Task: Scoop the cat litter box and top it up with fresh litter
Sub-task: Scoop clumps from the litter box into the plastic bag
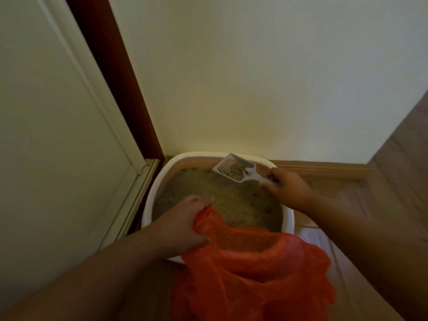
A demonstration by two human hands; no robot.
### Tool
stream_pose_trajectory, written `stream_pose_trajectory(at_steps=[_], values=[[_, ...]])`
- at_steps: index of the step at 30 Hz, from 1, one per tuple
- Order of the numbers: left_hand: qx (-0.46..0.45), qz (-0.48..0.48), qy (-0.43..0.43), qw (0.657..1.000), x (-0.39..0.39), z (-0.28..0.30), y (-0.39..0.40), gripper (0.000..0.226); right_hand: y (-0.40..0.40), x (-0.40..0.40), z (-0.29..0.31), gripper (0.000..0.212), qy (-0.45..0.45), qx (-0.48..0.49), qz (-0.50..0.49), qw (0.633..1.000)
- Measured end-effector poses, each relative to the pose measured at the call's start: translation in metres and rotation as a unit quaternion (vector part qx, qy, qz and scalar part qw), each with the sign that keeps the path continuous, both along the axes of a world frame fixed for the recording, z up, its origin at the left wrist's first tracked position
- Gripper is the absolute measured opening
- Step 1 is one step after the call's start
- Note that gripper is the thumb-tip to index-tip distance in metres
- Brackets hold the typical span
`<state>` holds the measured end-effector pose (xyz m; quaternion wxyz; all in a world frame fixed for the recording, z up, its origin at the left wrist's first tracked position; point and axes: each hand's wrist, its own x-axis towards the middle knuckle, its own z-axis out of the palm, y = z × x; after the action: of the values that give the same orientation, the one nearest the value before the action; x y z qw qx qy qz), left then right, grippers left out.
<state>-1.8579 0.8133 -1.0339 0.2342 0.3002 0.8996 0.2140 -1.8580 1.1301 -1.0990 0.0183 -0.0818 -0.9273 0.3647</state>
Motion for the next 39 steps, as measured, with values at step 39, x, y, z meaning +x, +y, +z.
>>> stream_pose_trajectory(at_steps=[39], values=[[-0.145,-0.004,-0.057,0.988,0.006,0.007,-0.032,0.142,-0.035,0.018,0.088,0.021,-0.238,0.053,0.34,0.908]])
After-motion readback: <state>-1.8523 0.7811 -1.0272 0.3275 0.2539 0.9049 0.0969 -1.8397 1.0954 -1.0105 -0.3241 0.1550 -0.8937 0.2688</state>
